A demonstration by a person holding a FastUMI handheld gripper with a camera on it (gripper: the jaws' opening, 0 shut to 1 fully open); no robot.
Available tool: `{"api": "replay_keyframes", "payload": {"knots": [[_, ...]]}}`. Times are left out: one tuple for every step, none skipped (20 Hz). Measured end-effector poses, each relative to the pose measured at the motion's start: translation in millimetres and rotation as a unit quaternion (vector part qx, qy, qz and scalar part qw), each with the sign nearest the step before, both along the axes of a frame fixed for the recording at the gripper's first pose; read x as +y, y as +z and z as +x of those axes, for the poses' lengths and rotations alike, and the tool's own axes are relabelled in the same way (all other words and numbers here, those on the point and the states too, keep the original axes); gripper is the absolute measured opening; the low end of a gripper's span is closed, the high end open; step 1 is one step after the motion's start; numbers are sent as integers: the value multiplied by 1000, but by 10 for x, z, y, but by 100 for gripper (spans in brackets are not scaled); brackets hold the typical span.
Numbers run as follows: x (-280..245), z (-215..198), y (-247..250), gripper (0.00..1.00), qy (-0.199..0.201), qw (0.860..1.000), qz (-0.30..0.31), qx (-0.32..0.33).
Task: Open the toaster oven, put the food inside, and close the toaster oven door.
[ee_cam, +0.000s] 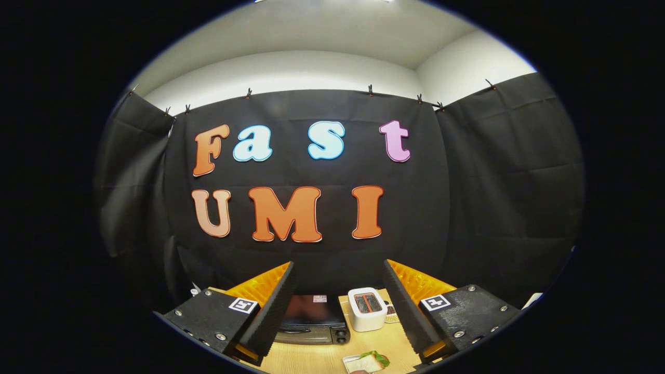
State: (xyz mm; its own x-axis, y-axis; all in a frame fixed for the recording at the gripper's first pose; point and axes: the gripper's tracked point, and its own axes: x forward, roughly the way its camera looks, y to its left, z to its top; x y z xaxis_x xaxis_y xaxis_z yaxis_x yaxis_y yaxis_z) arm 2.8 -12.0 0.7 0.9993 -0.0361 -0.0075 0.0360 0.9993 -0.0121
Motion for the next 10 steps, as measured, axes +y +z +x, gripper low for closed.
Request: {"api": "replay_keyframes", "payload": {"knots": [[14,16,-15,98,1,1000,0,2],[16,32,-45,98,3,1000,1,4],[26,56,-70,98,4,1000,2,6],[30,68,-102,98,5,1000,3,7],[41,91,-140,98,6,1000,3,10],[68,113,-197,98,9,1000,1,12],[87,147,-246,98,11,1000,-1,14],[109,187,-306,98,12,1000,-2,17],[139,224,-373,98,14,1000,-2,21],[190,263,-451,98,17,1000,1,26]]}}
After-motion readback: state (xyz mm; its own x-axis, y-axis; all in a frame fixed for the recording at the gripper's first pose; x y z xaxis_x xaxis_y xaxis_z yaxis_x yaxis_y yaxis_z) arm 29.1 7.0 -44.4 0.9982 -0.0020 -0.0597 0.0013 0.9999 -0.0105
